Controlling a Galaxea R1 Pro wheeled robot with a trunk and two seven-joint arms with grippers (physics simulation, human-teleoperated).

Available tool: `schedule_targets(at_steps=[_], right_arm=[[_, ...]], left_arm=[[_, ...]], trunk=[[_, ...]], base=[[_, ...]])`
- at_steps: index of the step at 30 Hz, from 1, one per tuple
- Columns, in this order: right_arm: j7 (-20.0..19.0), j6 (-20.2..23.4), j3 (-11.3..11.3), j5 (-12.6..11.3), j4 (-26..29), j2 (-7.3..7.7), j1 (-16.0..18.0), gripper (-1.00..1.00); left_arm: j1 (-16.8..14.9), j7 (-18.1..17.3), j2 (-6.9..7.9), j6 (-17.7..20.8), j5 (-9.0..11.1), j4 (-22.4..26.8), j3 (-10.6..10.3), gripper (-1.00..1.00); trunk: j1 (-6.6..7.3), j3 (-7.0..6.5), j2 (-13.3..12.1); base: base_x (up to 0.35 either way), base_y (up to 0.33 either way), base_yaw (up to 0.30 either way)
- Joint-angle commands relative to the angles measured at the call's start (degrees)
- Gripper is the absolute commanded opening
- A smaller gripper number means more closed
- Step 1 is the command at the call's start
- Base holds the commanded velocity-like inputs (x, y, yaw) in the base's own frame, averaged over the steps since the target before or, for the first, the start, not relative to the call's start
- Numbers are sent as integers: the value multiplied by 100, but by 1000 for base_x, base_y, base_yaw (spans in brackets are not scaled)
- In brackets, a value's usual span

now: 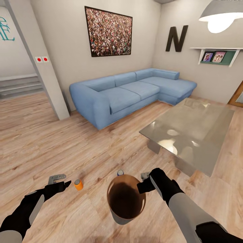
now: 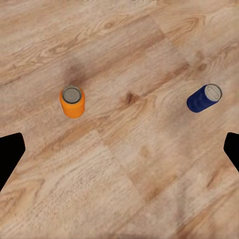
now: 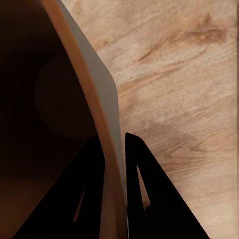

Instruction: Put the three can of soda from the living room inside the tash can in the kitchen.

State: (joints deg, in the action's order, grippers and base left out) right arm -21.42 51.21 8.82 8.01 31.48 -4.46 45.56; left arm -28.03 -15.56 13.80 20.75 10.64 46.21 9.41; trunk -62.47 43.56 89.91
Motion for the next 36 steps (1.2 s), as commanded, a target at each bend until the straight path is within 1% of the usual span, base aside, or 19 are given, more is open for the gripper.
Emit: schedule_targets(at_steps=[1,4,6,13,14,18,22,27,30,31,32,36], right_arm=[[-29,29,-12,-146,4,0,4,-100],[-29,36,-20,-145,16,6,15,-100],[-26,58,-23,-151,25,10,44,-100],[-21,443,-33,-158,32,11,326,-100],[-21,547,-35,-162,33,9,435,-100],[-16,854,-43,-166,33,-4,642,-100],[-13,879,-46,-167,29,-9,716,-100],[-12,879,-53,-168,26,12,732,-100],[-16,879,-66,-175,25,73,728,-100],[-21,879,-73,-190,25,137,724,-100],[-22,879,-77,-198,25,165,723,-100],[-26,879,-153,-217,25,232,719,-100]], left_arm=[[0,0,0,0,0,-2,0,100],[0,0,0,-3,0,-4,0,100],[0,0,0,-17,0,1,0,100],[7,-4,-7,-64,6,31,-7,100],[7,-6,-7,-70,7,25,-8,100],[8,-13,-8,-76,8,14,-9,100],[8,-16,-9,-78,8,3,-9,100],[4,-26,-3,-62,8,-4,-2,100],[5,-30,-2,-50,8,-3,-3,100],[7,-34,-1,-45,8,1,-4,100],[7,-36,-1,-43,8,1,-3,100],[4,-41,0,-42,8,-3,-3,100]], trunk=[[23,-19,-41],[89,-73,-162],[89,-73,-162],[89,-73,-162],[89,-73,-162],[89,-73,-162],[89,-73,-162],[89,-74,-162],[89,-83,-162],[89,-87,-162],[89,-92,-162],[89,-115,-162]], base=[[0,0,0],[0,0,0],[0,0,0],[0,0,0],[0,0,0],[0,0,0],[24,90,0],[21,218,-7],[8,262,-76],[4,276,-130],[3,279,-141],[2,271,-159]])
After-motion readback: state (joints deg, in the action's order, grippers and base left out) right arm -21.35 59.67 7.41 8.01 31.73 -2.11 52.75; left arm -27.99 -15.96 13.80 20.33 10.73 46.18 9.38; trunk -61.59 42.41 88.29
